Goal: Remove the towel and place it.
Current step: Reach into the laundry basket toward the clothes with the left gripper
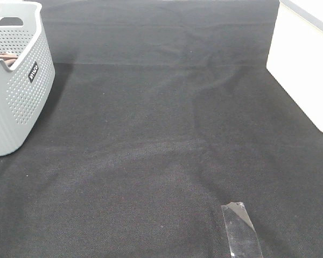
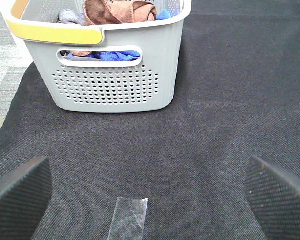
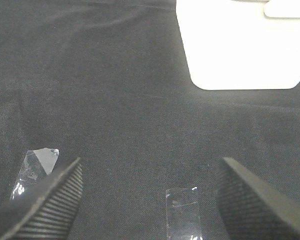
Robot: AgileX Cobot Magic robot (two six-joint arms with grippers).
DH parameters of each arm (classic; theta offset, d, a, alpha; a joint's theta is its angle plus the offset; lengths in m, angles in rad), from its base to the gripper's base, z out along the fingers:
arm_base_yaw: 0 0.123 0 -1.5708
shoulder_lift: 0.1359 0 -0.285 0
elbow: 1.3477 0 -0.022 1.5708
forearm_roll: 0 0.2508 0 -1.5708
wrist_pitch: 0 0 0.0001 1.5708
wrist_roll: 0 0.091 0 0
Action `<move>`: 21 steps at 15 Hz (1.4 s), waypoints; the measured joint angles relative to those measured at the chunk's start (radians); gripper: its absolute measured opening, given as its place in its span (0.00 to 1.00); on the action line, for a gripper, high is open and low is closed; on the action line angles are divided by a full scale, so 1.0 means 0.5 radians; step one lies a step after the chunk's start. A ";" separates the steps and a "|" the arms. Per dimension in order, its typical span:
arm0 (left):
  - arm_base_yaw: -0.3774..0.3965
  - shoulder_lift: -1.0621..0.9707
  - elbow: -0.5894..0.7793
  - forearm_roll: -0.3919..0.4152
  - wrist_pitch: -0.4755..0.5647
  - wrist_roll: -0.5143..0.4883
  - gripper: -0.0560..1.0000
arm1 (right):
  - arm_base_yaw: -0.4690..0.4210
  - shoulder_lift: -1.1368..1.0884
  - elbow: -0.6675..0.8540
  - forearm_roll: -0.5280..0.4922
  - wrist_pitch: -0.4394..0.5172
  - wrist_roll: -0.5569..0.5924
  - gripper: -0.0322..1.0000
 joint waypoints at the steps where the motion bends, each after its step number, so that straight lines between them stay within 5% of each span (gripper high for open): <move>1: 0.000 0.000 0.000 0.000 0.000 -0.016 0.99 | 0.000 0.000 0.000 0.000 0.000 0.000 0.73; 21: 0.000 0.000 0.000 -0.016 0.000 -0.082 0.99 | 0.000 0.000 0.000 0.000 0.000 0.000 0.73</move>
